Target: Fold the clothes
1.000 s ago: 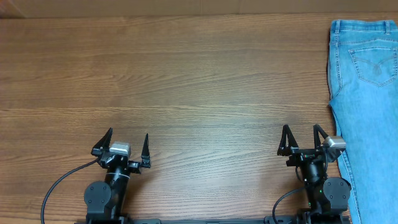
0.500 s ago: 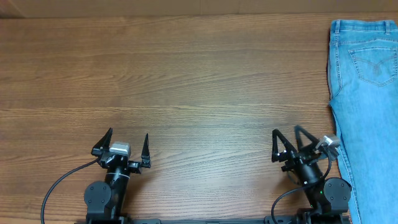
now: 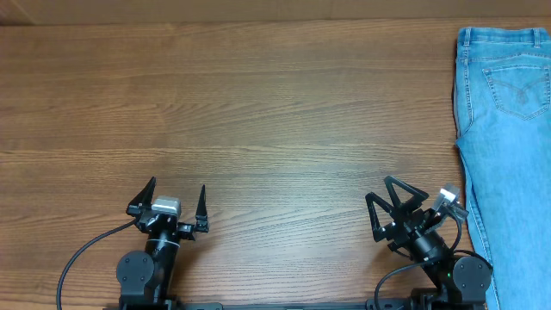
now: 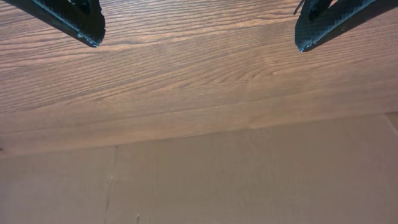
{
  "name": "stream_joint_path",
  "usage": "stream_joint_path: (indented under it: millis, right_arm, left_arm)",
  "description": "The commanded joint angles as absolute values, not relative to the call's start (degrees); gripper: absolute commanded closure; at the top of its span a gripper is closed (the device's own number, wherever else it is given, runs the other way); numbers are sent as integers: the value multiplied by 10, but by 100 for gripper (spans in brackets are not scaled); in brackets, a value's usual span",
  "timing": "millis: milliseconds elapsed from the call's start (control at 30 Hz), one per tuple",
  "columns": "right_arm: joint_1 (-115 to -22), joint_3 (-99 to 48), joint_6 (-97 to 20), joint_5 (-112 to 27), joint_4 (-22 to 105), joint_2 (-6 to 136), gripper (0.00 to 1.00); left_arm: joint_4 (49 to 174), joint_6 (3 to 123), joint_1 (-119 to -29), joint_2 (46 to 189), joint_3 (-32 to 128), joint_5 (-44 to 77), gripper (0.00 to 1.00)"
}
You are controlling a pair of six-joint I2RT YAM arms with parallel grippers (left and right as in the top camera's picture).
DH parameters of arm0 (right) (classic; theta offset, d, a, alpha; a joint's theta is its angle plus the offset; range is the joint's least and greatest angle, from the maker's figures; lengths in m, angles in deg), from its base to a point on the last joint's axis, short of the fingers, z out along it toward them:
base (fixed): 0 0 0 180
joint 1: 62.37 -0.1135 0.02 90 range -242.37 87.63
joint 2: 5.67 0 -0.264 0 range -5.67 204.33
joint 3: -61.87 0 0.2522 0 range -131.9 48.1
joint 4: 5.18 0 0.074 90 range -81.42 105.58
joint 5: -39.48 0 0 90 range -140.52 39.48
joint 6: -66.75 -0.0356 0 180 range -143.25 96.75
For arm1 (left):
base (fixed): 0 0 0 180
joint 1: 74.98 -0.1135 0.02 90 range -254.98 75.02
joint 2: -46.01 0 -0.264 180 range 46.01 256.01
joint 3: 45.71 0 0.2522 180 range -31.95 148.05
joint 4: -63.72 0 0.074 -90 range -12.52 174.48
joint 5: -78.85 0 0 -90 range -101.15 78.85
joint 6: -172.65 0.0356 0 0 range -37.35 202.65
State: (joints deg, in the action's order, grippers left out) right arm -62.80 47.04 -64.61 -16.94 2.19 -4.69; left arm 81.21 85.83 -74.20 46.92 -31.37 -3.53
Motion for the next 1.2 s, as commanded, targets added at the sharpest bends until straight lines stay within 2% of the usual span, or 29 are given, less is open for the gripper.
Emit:
stream_joint_path:
  millis: [0, 200, 400, 500, 600, 667, 833, 933, 1167]
  right_arm:
    - [-630, 439, -593, -196, 20, -22, 0]
    - [-630, 314, -486, -283, 53, 117, 0]
    - [-630, 113, -384, -384, 139, 361, 0]
    - [-627, -31, -363, -463, 231, 516, 0]
    - [-611, -190, -331, -477, 340, 669, 0]
    - [-593, -337, -302, -506, 438, 804, 0]
    - [-561, -594, -303, -581, 611, 1038, 0]
    - [-550, -637, -299, -588, 609, 1098, 0]
    - [-536, -637, -225, -667, 499, 1172, 0]
  left_arm:
    - [813, 865, -743, 463, -317, -43, 0]
    - [813, 865, -743, 463, -317, -43, 0]
    - [813, 865, -743, 463, -317, -43, 0]
    - [813, 865, -743, 463, -317, -43, 0]
    - [813, 866, -743, 463, -317, -43, 0]
    - [813, 866, -743, 463, -317, -43, 0]
    - [813, 865, -743, 463, -317, -43, 0]
    - [813, 866, -743, 463, -317, -43, 0]
    - [813, 866, -743, 463, -317, -43, 0]
